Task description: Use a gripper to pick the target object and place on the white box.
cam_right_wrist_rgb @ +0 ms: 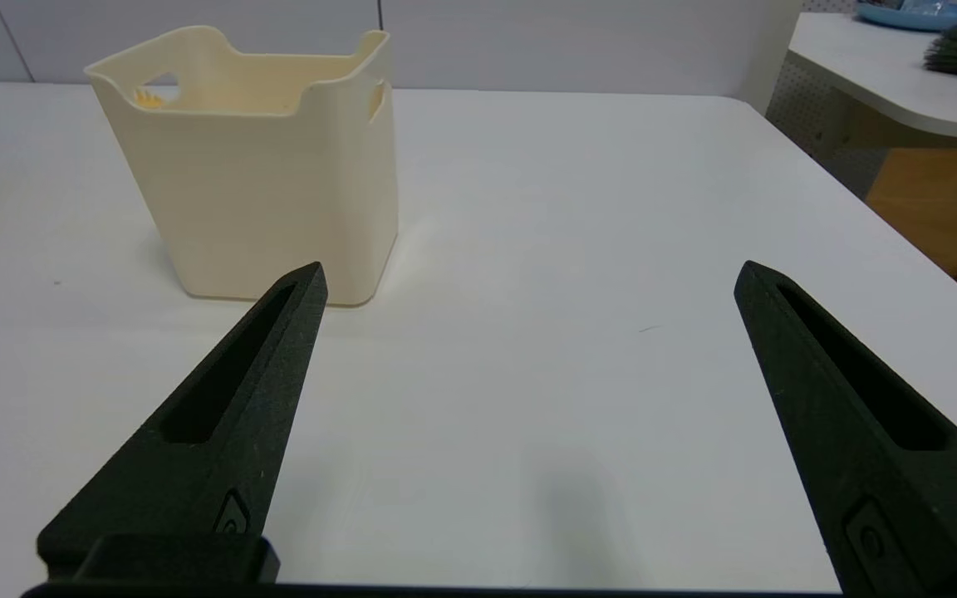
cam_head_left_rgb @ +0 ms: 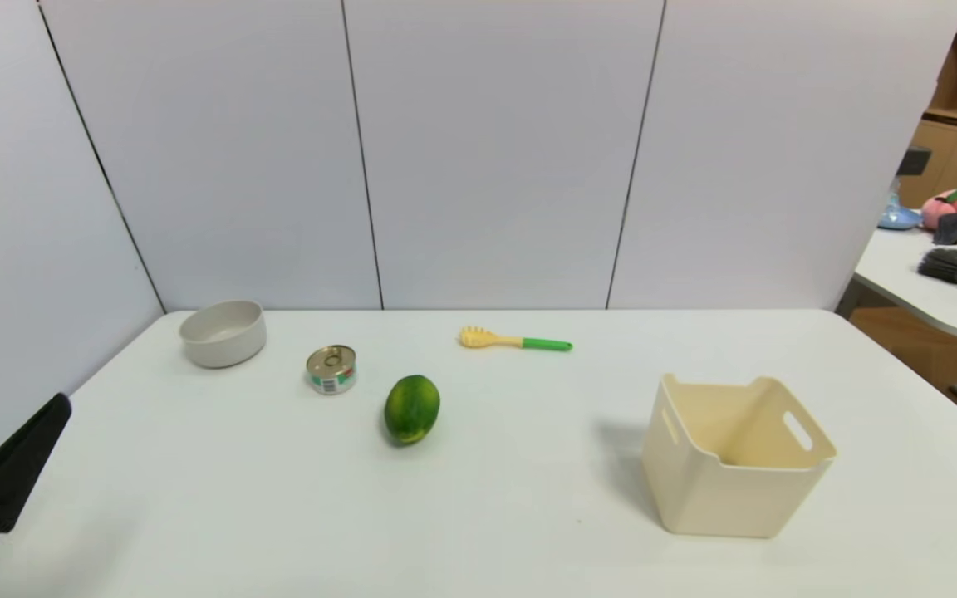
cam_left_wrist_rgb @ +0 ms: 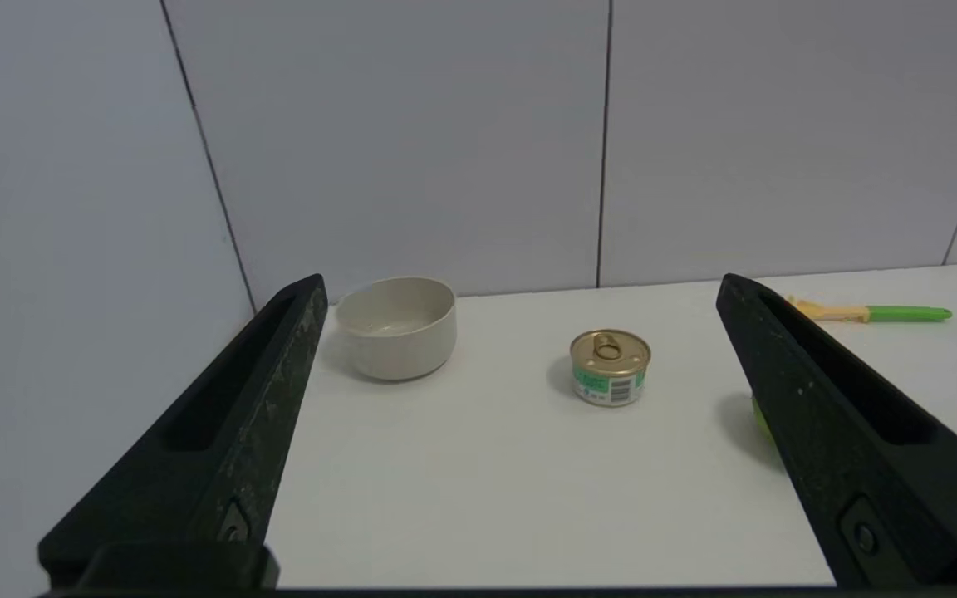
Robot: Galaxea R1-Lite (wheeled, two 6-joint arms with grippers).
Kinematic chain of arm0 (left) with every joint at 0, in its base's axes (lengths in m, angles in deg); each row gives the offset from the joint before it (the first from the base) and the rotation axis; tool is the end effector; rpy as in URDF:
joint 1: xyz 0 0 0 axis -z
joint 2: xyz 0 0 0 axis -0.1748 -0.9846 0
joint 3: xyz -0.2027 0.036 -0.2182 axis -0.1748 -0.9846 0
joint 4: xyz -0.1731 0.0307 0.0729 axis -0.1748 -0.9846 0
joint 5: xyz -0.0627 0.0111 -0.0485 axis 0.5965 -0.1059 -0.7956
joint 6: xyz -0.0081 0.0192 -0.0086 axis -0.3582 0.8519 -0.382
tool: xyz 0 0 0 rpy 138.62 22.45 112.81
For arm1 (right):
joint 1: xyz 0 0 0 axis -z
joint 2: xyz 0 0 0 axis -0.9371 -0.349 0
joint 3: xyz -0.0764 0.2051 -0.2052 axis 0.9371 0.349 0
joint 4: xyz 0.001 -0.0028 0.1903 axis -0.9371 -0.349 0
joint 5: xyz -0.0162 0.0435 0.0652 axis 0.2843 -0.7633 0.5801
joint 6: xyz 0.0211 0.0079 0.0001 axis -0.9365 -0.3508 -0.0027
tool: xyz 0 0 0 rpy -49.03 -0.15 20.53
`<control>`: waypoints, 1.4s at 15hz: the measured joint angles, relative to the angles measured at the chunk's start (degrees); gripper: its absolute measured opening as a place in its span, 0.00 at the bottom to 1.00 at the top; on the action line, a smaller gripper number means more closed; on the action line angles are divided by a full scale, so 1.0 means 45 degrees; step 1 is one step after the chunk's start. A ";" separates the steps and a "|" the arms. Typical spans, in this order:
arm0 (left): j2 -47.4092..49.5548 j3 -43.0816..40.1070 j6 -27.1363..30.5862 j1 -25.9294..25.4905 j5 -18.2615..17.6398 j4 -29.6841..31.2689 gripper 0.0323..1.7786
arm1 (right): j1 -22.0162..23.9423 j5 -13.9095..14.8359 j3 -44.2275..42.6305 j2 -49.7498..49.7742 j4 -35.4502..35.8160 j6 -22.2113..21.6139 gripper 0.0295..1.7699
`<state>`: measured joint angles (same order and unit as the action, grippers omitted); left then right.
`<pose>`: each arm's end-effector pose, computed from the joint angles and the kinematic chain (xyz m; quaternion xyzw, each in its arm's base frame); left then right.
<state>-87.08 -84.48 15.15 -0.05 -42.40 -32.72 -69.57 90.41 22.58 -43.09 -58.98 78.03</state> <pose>0.0556 -0.0065 0.1712 0.0195 -0.1122 -0.0088 0.9935 -0.0228 -0.0003 0.0768 -0.0139 -0.0069 -0.0054 0.9999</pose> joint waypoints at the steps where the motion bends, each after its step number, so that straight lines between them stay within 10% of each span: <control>1: 0.0691 -0.0230 -0.0005 -0.0233 -0.0011 -0.0417 0.95 | 0.0000 0.0005 0.0000 0.0000 0.0000 -0.0005 0.96; 12: 0.7276 -0.0653 0.0171 -0.2267 -0.1463 -0.9899 0.95 | 0.0000 0.0000 0.0000 0.0000 0.0000 -0.0008 0.96; 21: 0.8961 -0.0623 -0.1295 -0.2319 -0.1753 -1.0953 0.95 | 0.0000 0.0005 0.0000 0.0000 0.0005 -0.0008 0.96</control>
<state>-46.75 -87.29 9.33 -10.48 -50.29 -82.01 -69.57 90.44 22.58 -43.09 -58.96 78.00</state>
